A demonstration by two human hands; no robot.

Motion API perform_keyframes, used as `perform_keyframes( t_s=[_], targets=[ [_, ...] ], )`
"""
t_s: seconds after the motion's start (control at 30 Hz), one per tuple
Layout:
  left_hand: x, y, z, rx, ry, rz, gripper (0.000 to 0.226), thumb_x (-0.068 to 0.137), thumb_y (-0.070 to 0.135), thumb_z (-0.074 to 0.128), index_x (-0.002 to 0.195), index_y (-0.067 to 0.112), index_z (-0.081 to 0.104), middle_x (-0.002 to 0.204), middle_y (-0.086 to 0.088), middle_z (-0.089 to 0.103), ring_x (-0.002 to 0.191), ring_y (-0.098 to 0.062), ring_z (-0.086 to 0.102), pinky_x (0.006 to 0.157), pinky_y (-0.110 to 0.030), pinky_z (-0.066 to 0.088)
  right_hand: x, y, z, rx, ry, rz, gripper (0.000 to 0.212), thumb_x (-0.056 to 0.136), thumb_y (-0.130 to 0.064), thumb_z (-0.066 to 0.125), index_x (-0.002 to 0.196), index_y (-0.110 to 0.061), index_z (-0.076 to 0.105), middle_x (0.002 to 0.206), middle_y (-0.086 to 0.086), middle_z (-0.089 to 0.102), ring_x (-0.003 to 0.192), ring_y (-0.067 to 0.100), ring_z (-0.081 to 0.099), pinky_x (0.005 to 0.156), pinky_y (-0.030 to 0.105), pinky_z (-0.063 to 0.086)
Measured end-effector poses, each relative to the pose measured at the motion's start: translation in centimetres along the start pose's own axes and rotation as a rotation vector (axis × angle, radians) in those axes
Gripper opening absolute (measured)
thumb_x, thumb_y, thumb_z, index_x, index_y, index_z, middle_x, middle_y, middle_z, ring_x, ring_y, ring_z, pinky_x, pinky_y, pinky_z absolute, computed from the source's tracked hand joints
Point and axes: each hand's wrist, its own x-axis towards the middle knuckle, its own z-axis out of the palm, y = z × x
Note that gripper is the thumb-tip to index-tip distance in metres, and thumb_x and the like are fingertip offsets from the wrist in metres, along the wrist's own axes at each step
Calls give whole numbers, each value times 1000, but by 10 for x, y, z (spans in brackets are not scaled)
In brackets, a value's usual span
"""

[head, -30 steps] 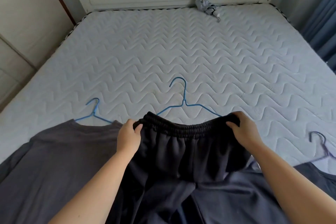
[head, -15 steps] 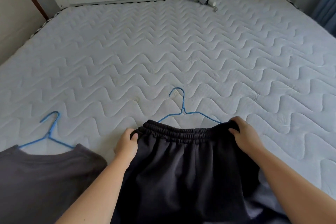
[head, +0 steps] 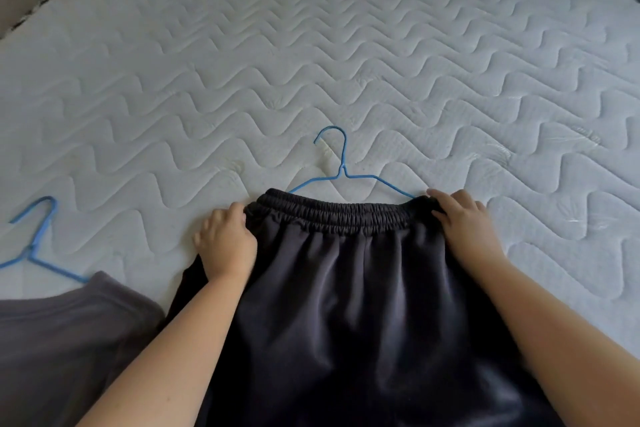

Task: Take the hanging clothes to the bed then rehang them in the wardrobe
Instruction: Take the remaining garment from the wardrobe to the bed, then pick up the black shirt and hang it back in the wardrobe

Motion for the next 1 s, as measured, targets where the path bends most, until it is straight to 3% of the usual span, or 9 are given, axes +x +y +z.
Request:
perform_keyframes(
  t_s=[0.1, 0.17, 0.23, 0.3, 0.4, 0.53, 0.73, 0.83, 1.0],
  targets=[
    [-1, 8, -25, 212, -198, 91, 32, 91, 7, 39, 119, 12, 53, 121, -13, 55, 116, -33, 45, 98, -44, 30, -5, -15, -23, -165, -243, 55, 50, 95, -18, 37, 143, -27, 27, 134, 9, 43, 118, 35, 42, 103, 44, 31],
    [-6, 6, -52, 227, -331, 110, 34, 95, 17, 37, 128, 16, 47, 137, -5, 45, 132, -25, 32, 107, -43, 25, -23, -26, -42, -144, -292, 140, 57, 94, -17, 36, 147, -24, 15, 144, 7, 33, 127, 32, 37, 108, 49, 23],
    [-23, 2, -86, 127, -310, 110, 35, 94, 19, 42, 127, 12, 49, 136, -7, 47, 129, -26, 37, 103, -42, 31, -56, -34, -59, 6, -188, 248, 56, 92, -14, 40, 145, -14, 22, 143, 12, 37, 128, 33, 38, 108, 48, 23],
    [-55, -1, -126, -21, -246, 59, 32, 93, 17, 46, 122, 8, 55, 127, -10, 55, 119, -29, 48, 98, -40, 38, -101, -40, -77, 198, -79, 305, 45, 89, -8, 44, 134, -8, 41, 131, 17, 48, 120, 35, 45, 103, 44, 33],
    [-119, -5, -177, -203, -278, 37, 26, 92, 14, 50, 114, 6, 59, 114, -7, 61, 108, -25, 55, 90, -34, 43, -173, -48, -107, 353, -47, 360, 33, 88, -5, 48, 120, -6, 53, 120, 11, 56, 112, 31, 52, 94, 39, 41],
    [-204, -17, -218, -306, -377, -105, 21, 92, 13, 49, 108, 10, 61, 103, 3, 60, 94, -13, 55, 77, -23, 40, -255, -50, -142, 440, -51, 475, 30, 88, -3, 48, 116, -7, 56, 115, 8, 60, 106, 24, 56, 90, 32, 41],
    [-306, -20, -261, -363, -543, -239, 17, 89, 8, 51, 100, 14, 62, 88, 5, 59, 84, -17, 58, 72, -20, 36, -352, -39, -175, 432, -73, 669, 23, 86, -2, 51, 106, -7, 61, 108, 15, 66, 90, 27, 60, 81, 33, 40],
    [-342, -19, -282, -341, -659, -240, 17, 90, 13, 48, 91, 29, 54, 92, 9, 60, 85, -15, 57, 71, -19, 39, -391, -35, -196, 442, -65, 702, 16, 86, -2, 52, 96, -13, 59, 99, 15, 65, 85, 27, 58, 76, 30, 37],
    [-390, -22, -326, -325, -726, -307, 20, 91, 17, 46, 81, 34, 50, 97, 3, 62, 91, -16, 59, 75, -22, 41, -453, -24, -232, 442, -104, 757, 21, 85, -2, 54, 104, -4, 61, 94, 17, 65, 80, 26, 56, 75, 29, 35]
  ],
)
